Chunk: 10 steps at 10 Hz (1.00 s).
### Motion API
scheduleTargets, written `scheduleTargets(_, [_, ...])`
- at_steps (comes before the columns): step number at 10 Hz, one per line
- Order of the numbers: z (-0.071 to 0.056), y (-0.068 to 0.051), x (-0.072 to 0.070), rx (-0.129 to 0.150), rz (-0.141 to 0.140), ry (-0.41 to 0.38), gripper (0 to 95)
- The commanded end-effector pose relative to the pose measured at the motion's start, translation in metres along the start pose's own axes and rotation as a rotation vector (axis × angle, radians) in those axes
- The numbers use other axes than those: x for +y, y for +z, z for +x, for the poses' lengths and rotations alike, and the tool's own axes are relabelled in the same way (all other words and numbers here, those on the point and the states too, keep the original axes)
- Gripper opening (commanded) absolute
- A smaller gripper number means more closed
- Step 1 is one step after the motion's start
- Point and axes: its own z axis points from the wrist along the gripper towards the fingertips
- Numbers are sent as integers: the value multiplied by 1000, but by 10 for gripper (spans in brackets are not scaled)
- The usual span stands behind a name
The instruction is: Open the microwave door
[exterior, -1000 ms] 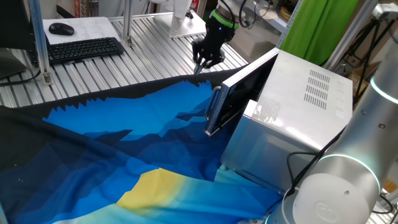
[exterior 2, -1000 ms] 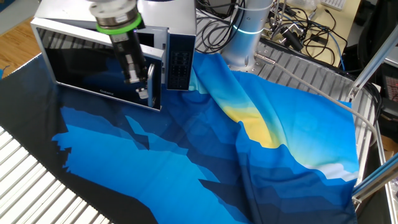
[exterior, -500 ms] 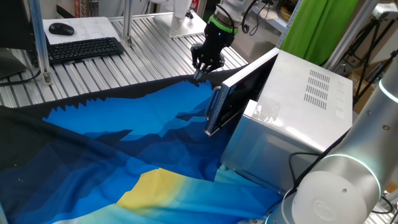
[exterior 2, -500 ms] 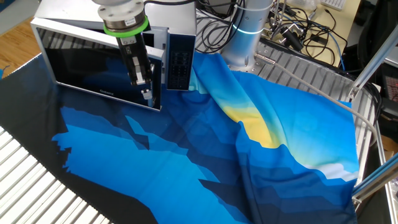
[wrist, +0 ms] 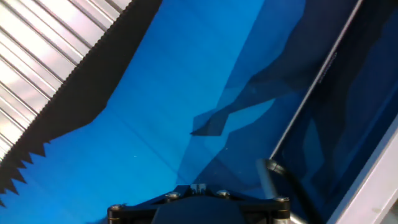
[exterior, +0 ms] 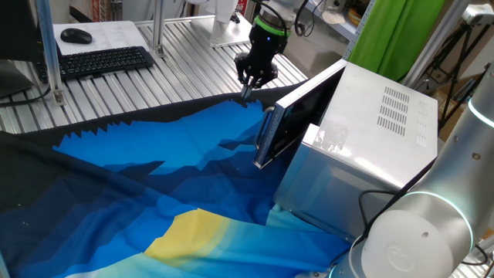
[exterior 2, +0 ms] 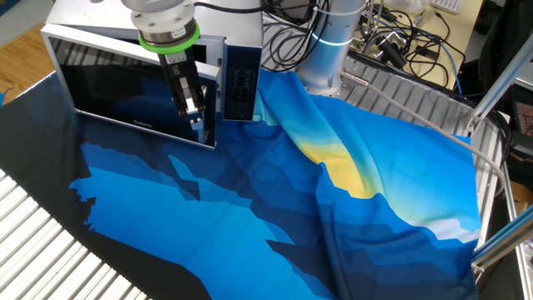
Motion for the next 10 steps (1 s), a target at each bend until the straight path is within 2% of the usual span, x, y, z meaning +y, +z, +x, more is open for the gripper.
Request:
scheduleTargets(1, [-7, -3, -18, -12, 33, -106, 0])
scheduleTargets(2, [-8, -2, -29, -7, 26, -132, 0])
scheduleTargets(3, [-5, 0, -34, -8, 25, -127, 0])
scheduleTargets(6, [3, 5, -36, -14, 29, -136, 0])
scheduleTargets(8, [5, 7, -36, -15, 22, -122, 0])
scheduleTargets(10, [5, 7, -36, -22, 33, -116, 0])
